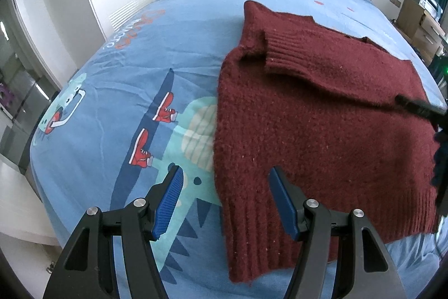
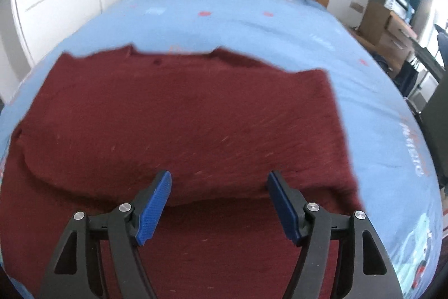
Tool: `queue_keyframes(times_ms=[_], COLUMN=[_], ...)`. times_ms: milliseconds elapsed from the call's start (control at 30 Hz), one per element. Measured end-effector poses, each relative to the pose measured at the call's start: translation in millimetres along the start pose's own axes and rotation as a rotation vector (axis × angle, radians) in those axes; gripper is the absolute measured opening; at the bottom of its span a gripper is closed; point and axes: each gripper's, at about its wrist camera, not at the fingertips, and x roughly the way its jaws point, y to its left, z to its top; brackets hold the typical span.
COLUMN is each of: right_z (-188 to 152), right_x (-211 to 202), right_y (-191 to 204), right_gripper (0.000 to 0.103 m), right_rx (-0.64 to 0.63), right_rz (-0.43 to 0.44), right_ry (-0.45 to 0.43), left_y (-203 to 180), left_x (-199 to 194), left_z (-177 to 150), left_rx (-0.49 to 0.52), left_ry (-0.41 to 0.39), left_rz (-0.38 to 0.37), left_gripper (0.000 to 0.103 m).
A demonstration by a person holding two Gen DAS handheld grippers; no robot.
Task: Fold small clothes
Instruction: 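Smooth the folded sweater with the open right gripper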
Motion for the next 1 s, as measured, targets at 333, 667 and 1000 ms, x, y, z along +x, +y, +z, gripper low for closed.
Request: queue_keyframes(times_ms=[333, 667, 1000], right_z=[-42.2, -82.2, -137.4], right_x=[2.0, -39.1, -88.4], right_y=[11.7, -0.8, -43.2], right_gripper=[0.078, 0.078, 0.078], right_rx=[0.007, 0.019, 0.134], right_rz=[-0.003, -0.009, -0.030], right_ry=[0.071, 0.092, 0.118], left_y=[-8.9, -14.9, -15.2], left_x=[-8.3, -24.6, -39.2], left_z=[1.7, -1.0, -8.7], left_rx=[0.000, 0.011, 0.017], left_ry=[-0.016, -0.041, -0.055], left_rz=[-0.035, -0.040, -0.049], left_gripper=[0.058, 0.058, 0.058])
